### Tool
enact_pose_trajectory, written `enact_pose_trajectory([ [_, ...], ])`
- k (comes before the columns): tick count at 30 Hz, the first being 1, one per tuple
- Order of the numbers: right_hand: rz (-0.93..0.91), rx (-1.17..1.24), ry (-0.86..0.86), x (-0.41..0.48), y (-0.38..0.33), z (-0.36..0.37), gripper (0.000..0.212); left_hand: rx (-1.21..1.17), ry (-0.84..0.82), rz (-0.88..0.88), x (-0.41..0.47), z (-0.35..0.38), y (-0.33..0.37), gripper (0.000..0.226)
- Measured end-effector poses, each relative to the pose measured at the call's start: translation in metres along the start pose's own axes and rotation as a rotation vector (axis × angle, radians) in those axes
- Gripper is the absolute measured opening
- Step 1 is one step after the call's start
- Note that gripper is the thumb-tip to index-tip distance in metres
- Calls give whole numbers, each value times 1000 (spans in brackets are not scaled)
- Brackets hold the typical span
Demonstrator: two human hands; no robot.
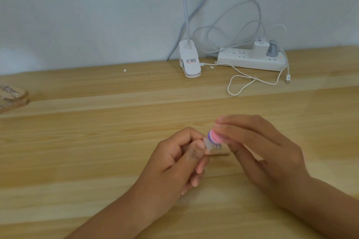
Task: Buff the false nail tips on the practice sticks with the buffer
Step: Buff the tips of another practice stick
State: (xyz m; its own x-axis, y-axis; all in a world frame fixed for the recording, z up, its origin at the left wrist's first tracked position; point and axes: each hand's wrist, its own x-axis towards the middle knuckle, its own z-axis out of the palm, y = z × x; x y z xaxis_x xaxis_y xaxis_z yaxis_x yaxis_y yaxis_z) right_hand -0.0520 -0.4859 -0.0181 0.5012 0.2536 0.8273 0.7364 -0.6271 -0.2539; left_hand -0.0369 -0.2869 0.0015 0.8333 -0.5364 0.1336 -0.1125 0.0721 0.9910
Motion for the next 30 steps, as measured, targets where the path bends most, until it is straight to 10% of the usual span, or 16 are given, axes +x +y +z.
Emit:
enact_pose_trajectory([
  [30,159,39,51,3,3,2,23,44,146,102,5,-9,-2,20],
])
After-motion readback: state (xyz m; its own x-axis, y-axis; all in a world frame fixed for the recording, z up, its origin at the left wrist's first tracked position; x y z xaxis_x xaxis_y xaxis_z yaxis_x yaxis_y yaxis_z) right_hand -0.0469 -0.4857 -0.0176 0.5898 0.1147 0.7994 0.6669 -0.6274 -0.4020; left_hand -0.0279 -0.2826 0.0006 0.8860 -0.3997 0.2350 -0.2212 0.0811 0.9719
